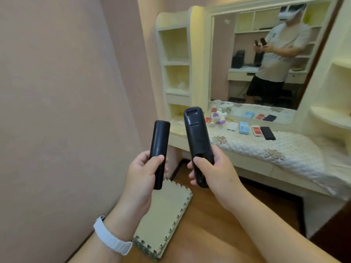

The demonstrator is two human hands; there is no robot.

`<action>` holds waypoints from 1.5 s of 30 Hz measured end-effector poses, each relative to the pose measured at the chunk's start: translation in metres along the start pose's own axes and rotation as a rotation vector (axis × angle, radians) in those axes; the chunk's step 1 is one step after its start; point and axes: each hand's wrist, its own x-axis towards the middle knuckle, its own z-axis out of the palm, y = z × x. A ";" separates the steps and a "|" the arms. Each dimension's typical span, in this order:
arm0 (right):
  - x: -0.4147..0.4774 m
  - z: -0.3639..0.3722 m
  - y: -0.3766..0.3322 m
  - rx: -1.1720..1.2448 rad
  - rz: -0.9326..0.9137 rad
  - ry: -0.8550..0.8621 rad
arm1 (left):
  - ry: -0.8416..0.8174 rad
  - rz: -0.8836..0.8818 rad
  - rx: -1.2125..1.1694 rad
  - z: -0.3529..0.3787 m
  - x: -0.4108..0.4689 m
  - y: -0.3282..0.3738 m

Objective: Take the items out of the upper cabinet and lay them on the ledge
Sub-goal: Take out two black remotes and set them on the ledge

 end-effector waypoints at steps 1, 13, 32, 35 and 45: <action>0.000 -0.015 -0.001 0.015 -0.005 0.037 | -0.035 -0.005 0.008 0.016 0.004 -0.003; 0.041 -0.138 0.037 -0.017 0.071 0.446 | -0.336 -0.118 0.043 0.151 0.081 -0.053; 0.228 -0.263 0.076 -0.110 0.247 0.777 | -0.676 -0.361 0.050 0.323 0.296 -0.144; 0.241 -0.290 0.078 -0.142 0.249 0.823 | -0.697 -0.384 0.053 0.352 0.307 -0.152; 0.291 -0.418 0.123 -0.208 0.320 0.786 | -0.600 -0.420 0.187 0.463 0.333 -0.195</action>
